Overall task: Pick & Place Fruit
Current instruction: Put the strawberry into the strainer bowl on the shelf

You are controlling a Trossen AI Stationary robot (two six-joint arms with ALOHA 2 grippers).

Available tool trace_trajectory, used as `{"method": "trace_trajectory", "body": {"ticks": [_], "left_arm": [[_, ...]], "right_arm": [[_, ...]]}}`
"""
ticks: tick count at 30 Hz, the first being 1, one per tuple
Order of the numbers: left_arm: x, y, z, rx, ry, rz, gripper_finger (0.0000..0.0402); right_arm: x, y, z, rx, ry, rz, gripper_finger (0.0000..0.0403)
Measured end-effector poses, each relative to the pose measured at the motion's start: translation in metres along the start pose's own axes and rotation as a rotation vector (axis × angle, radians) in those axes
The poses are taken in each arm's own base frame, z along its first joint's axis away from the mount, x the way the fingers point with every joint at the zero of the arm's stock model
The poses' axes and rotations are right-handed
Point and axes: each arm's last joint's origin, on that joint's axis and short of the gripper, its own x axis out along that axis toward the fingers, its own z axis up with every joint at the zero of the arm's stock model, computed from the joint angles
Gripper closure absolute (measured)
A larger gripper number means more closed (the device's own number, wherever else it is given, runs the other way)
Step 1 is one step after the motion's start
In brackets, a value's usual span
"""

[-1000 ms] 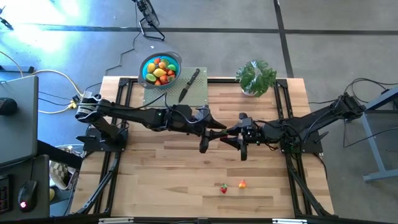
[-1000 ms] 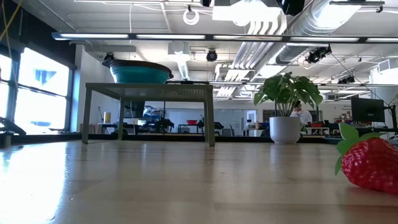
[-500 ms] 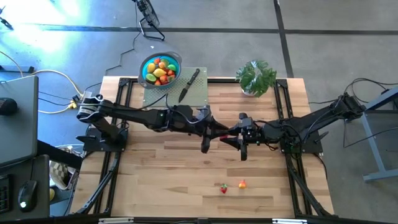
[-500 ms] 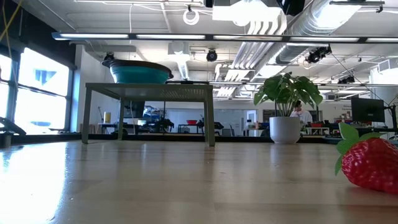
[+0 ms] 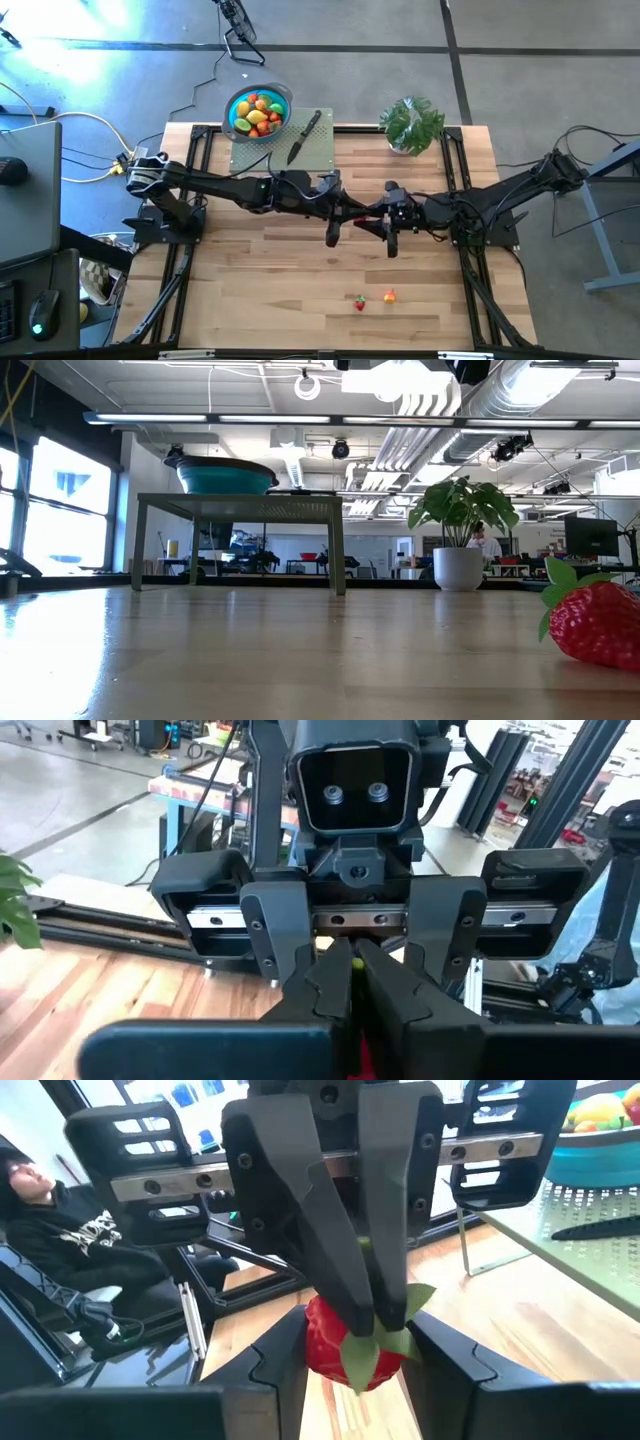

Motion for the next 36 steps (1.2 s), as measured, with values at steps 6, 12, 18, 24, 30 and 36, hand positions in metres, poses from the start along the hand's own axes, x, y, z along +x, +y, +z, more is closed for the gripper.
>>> {"method": "trace_trajectory", "body": {"ticks": [6,12,18,24,30,36], "left_arm": [[0.000,0.000,0.000,0.001,0.001,0.000,0.0396],[0.000,0.000,0.000,0.001,0.001,0.000,0.0399],[0.000,0.000,0.000,0.001,-0.002,0.000,0.0400],[0.000,0.000,0.000,0.001,0.000,-0.005,0.0401],[-0.010,-0.002,0.009,0.012,0.000,-0.005,0.0401],[-0.030,0.000,0.029,0.058,-0.032,0.063,0.0401]], "right_arm": [[0.000,0.000,0.000,-0.001,0.004,0.001,0.0276],[0.000,0.000,-0.001,-0.010,0.007,0.003,0.0252],[0.000,0.001,-0.001,-0.012,0.021,0.025,0.0184],[-0.001,0.001,-0.002,-0.005,0.029,0.025,0.0108],[-0.003,-0.001,-0.005,-0.017,0.071,0.021,0.0067],[-0.005,-0.003,-0.006,-0.011,0.099,0.014,0.0062]]}}
